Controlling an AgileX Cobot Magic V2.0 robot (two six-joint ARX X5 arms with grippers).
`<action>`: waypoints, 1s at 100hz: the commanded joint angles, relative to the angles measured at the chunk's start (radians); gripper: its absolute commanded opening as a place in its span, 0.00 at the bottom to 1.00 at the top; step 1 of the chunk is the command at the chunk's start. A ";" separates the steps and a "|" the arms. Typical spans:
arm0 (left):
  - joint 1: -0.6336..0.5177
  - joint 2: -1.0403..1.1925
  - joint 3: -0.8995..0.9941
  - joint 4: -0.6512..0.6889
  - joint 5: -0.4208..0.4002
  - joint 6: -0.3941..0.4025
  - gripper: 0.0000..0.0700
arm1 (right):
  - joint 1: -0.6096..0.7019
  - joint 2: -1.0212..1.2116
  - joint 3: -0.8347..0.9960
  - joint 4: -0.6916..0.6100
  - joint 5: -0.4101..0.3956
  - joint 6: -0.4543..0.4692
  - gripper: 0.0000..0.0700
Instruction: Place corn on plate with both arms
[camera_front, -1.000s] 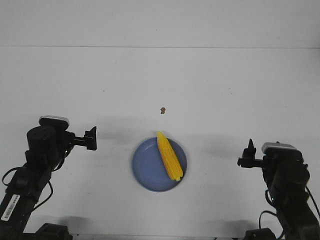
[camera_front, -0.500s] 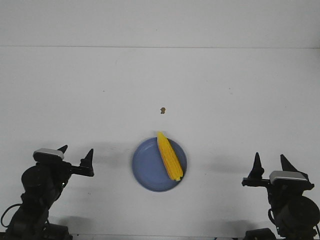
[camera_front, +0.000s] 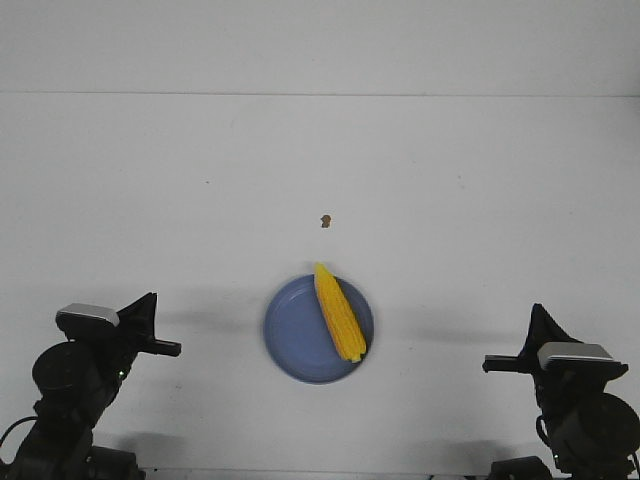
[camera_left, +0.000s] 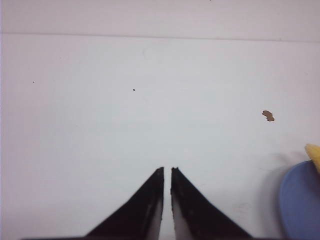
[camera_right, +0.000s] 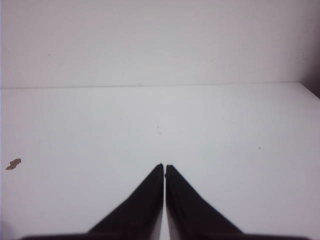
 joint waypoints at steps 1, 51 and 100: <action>-0.002 0.001 0.006 0.015 -0.002 -0.007 0.02 | 0.000 0.003 0.007 0.009 -0.001 -0.007 0.01; -0.002 -0.017 0.006 0.015 -0.002 -0.007 0.02 | 0.000 0.003 0.007 0.025 -0.001 -0.007 0.01; 0.002 -0.093 -0.035 0.056 -0.003 0.048 0.02 | 0.000 0.003 0.007 0.025 -0.001 -0.007 0.01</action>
